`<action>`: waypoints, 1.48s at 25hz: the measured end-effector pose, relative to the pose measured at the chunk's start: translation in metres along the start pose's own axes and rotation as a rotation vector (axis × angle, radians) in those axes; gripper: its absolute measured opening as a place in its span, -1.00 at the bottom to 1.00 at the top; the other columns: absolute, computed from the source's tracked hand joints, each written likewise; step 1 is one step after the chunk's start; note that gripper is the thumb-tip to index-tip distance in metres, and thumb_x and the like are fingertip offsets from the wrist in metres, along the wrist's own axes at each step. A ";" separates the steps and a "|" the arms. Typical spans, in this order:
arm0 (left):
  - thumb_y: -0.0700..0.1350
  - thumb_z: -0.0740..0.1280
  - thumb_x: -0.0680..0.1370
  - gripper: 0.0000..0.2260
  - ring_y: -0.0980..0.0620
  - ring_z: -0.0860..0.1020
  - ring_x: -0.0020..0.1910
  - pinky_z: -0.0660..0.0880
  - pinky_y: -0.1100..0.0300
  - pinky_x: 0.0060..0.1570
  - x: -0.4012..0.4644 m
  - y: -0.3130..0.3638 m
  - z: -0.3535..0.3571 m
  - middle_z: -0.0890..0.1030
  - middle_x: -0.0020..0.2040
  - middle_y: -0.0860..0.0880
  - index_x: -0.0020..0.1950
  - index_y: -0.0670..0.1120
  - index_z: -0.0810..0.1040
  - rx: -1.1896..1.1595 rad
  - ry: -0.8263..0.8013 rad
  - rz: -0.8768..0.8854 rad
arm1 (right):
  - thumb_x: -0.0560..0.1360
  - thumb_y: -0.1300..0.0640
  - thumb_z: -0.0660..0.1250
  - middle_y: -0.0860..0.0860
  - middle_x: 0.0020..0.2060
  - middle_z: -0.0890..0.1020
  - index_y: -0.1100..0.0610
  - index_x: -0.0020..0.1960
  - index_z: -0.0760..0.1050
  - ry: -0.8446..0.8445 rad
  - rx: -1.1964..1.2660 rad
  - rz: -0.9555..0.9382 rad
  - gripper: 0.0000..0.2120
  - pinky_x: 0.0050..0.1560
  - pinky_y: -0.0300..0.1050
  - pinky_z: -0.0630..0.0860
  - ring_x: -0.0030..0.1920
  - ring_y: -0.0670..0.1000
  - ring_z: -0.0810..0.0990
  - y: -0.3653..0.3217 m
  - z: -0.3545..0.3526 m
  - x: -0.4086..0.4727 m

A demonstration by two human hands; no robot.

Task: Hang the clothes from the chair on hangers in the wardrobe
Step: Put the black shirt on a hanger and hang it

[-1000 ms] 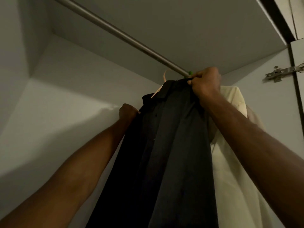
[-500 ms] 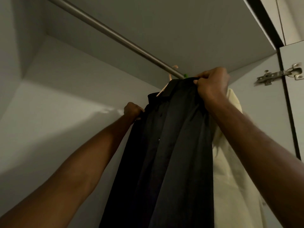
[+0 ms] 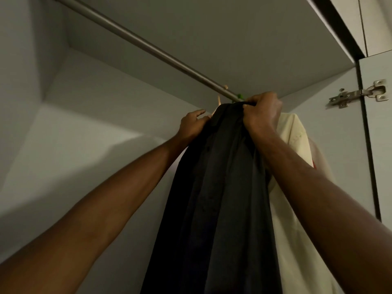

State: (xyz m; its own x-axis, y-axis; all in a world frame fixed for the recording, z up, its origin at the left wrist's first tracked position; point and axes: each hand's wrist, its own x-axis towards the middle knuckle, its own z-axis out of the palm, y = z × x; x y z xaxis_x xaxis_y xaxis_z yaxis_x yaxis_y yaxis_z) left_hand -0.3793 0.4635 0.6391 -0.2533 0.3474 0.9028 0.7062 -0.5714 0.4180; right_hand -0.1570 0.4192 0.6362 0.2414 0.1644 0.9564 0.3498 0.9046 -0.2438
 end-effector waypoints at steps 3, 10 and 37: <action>0.03 0.34 0.60 -0.54 -0.02 0.46 0.45 0.36 0.01 0.49 -0.006 0.014 -0.007 0.48 0.49 -0.04 0.50 -0.02 0.47 0.032 -0.035 0.042 | 0.54 0.29 0.39 0.08 -0.06 0.70 0.21 0.11 0.69 -0.039 0.023 -0.012 -0.82 -0.25 -0.35 0.40 -0.15 -0.08 0.56 0.008 -0.004 -0.005; 0.03 0.33 0.65 -0.60 -0.05 0.51 0.39 0.42 0.11 0.37 -0.050 0.046 -0.012 0.56 0.41 -0.08 0.46 -0.07 0.51 0.179 -0.036 0.156 | 0.60 0.13 0.32 0.02 -0.12 0.64 0.12 0.23 0.62 -0.177 -0.029 -0.097 -0.77 -0.38 -0.25 0.30 -0.32 -0.15 0.47 0.024 -0.029 -0.020; 0.18 0.23 0.64 -0.43 -0.21 0.29 0.51 0.25 -0.16 0.38 -0.456 0.138 -0.171 0.30 0.55 -0.21 0.55 -0.12 0.32 1.538 -0.289 -0.334 | 0.52 0.05 0.32 0.31 0.10 0.61 0.29 0.03 0.58 -0.819 -0.138 -0.412 -0.70 0.27 0.16 0.34 0.15 0.28 0.52 -0.025 -0.097 -0.316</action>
State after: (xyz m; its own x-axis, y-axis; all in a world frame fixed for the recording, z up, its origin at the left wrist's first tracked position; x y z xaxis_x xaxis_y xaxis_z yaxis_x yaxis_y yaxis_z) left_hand -0.2792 0.0987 0.3020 -0.5242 0.5220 0.6728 0.6563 0.7511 -0.0714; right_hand -0.1544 0.3064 0.3240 -0.6224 0.1145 0.7743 0.3831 0.9072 0.1738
